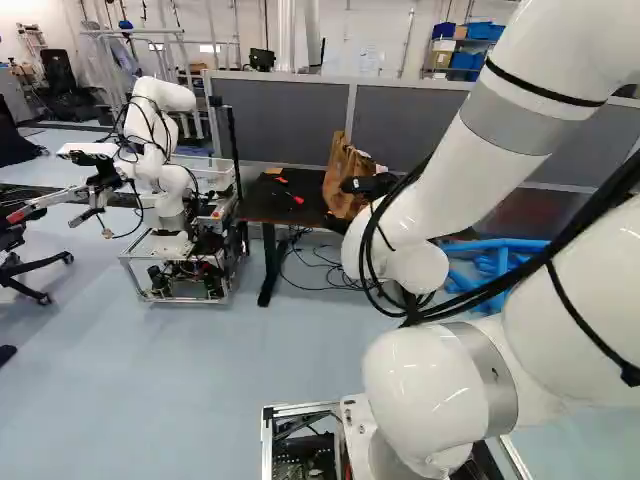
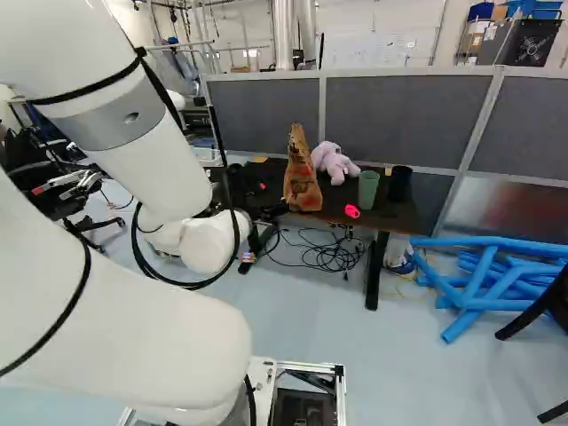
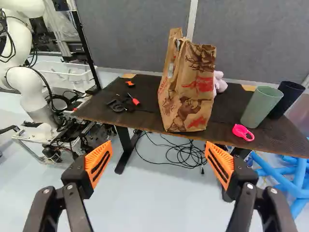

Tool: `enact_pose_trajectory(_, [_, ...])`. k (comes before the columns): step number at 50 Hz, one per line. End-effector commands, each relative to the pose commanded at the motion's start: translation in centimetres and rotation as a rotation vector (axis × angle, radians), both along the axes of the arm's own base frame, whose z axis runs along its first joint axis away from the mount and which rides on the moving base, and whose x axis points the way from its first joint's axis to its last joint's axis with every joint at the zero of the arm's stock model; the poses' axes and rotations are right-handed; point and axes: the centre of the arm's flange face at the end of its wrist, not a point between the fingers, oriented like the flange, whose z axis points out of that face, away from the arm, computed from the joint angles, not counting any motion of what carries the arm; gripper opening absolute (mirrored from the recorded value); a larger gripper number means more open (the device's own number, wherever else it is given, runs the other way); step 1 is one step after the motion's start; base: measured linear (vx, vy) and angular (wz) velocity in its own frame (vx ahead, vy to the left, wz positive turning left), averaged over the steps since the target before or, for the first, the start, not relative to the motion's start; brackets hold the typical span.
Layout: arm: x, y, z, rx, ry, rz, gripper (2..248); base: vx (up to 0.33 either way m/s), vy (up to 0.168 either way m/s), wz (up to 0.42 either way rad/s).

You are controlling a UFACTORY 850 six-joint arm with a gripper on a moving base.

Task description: Pick up the bag on the ground and place it on the table

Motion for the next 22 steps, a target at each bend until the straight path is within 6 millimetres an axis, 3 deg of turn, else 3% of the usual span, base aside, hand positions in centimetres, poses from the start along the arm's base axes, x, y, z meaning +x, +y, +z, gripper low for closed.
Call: enact_pose_trajectory(22, [0.00,0.00,0.00,0.000,0.000,0.000,247,0.000,0.000,0.000])
